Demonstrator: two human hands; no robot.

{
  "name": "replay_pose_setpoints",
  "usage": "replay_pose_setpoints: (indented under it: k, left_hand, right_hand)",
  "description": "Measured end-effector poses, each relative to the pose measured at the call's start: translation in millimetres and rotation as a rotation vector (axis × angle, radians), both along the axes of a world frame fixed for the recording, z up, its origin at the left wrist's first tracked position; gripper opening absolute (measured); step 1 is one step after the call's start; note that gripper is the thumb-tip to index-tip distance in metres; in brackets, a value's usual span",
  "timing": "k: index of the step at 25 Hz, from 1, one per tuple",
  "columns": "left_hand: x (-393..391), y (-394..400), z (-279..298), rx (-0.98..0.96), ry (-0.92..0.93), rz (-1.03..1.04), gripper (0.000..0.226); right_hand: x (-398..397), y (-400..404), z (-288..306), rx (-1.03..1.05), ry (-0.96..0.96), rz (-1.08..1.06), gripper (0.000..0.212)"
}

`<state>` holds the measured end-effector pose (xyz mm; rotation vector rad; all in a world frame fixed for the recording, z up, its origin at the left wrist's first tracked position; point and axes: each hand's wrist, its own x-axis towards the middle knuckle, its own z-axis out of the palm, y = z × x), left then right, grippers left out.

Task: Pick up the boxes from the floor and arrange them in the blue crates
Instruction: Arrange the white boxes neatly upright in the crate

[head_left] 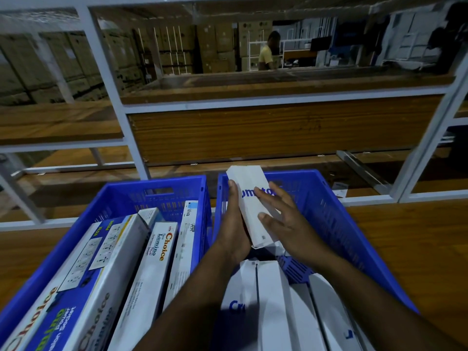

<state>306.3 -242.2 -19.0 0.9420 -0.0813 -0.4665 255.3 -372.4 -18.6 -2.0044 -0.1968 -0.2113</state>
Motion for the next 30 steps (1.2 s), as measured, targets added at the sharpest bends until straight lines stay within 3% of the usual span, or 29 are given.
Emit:
replay_pose_setpoints:
  k: [8, 12, 15, 17, 21, 27, 30]
  left_hand:
    - [5.9, 0.5, -6.9, 0.018, 0.034, -0.022, 0.073]
    - [5.1, -2.1, -6.0, 0.168, 0.029, 0.057, 0.081]
    - [6.1, -2.4, -9.6, 0.298, -0.05, 0.138, 0.102]
    - [6.4, -0.1, -8.5, 0.296, -0.089, 0.102, 0.089]
    - [8.3, 2.3, -10.7, 0.314, -0.019, 0.061, 0.063]
    - [12.4, 1.3, -20.9, 0.454, -0.061, 0.036, 0.054]
    - [13.7, 5.1, -17.2, 0.461, -0.009, 0.137, 0.046]
  right_hand:
    - [5.3, -1.4, -7.6, 0.099, 0.011, -0.1, 0.072]
    - [1.6, -0.8, -8.7, -0.034, 0.057, -0.054, 0.086]
    - [1.3, 2.0, -9.5, 0.063, 0.112, -0.04, 0.052]
    - [3.1, 3.3, -6.5, 0.344, 0.194, -0.108, 0.028]
    - [12.3, -11.0, -8.8, 0.687, 0.371, -0.332, 0.033]
    - [17.0, -15.4, -17.0, 0.741, 0.518, -0.302, 0.053]
    - [25.5, -21.4, -22.4, 0.829, 0.55, -0.442, 0.032]
